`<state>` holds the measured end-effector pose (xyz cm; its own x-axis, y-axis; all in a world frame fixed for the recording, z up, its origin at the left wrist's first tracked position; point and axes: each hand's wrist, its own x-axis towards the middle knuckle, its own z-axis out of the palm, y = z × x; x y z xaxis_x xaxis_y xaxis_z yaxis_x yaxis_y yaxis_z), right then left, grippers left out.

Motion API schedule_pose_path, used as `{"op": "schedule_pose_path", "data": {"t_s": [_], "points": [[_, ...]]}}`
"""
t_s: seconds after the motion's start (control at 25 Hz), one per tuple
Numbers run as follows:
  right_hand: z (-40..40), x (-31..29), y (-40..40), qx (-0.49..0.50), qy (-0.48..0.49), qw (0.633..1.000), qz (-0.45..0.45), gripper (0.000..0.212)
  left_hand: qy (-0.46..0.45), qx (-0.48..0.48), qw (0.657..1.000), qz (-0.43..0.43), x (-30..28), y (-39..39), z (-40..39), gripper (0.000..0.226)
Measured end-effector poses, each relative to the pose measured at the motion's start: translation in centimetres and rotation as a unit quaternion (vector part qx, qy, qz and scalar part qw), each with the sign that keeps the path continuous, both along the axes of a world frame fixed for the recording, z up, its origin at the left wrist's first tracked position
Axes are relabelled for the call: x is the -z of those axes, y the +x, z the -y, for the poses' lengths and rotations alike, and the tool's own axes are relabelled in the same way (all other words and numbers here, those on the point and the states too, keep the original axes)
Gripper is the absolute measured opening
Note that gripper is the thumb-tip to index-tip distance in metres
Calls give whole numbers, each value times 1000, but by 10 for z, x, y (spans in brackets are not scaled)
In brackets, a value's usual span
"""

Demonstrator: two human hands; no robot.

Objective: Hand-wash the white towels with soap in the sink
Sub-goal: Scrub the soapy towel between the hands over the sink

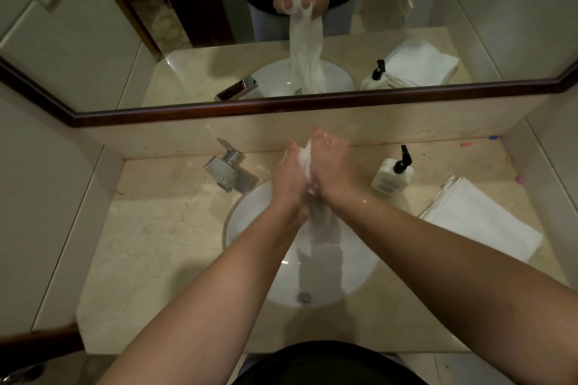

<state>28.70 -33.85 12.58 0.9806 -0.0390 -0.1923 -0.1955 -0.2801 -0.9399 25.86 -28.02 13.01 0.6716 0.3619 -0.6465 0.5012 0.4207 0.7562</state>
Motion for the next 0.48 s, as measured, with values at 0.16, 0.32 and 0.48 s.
{"op": "schedule_pose_path", "data": {"t_s": [0.16,0.32,0.48], "points": [[-13,-1,-21,-12,-5,1000,0,53,-24,-28,999,4,-5,-1,-9,53],[-10,1,-9,53,-7,998,-27,51,2,42,999,2,2,-9,-8,55],[-29,8,-35,36,-10,999,-29,51,-24,20,999,-20,1,-5,-25,53]]}}
